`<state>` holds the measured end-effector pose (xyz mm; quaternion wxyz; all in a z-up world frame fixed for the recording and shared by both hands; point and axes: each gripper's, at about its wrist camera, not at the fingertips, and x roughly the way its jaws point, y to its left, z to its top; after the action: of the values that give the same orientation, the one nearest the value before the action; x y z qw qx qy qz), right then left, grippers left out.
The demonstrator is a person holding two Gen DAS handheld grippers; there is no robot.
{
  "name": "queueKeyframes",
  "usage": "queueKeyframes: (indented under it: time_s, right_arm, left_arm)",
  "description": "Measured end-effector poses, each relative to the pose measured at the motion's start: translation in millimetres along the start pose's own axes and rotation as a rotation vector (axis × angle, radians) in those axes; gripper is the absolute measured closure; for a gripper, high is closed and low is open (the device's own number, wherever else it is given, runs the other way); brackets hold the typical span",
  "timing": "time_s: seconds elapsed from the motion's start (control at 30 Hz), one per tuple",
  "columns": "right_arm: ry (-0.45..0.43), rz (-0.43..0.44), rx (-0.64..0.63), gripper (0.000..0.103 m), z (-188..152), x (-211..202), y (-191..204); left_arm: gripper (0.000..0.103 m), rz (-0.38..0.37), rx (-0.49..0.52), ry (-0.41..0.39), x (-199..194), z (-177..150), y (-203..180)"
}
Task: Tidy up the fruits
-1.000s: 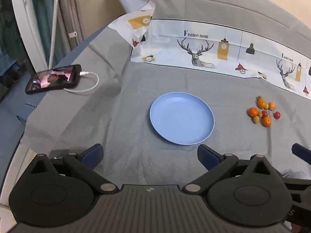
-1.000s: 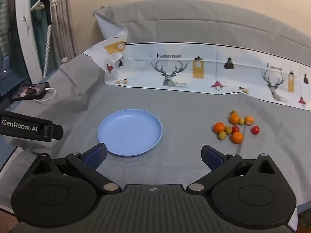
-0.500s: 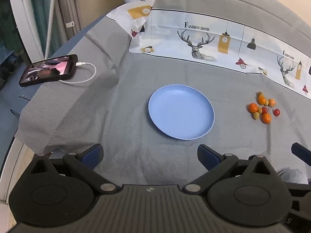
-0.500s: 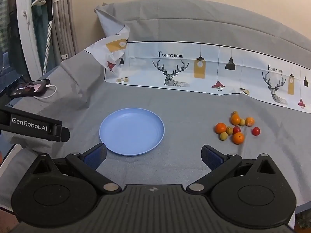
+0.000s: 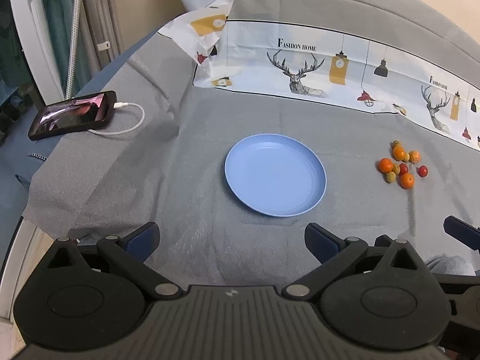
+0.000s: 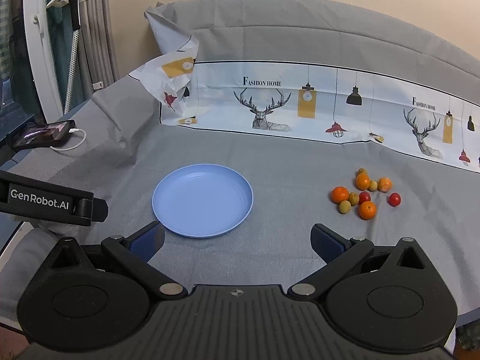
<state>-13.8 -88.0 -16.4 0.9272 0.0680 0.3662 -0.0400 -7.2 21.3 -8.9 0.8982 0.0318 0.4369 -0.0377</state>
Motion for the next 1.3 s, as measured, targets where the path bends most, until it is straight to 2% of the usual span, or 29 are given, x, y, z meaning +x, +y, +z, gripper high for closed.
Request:
queueKeyframes:
  time_s: [1.3]
  right_arm:
    - [0.006, 0.013, 0.008, 0.0, -1, 3, 4]
  left_arm:
    - [0.0, 0.011, 0.01, 0.037, 10, 0, 3]
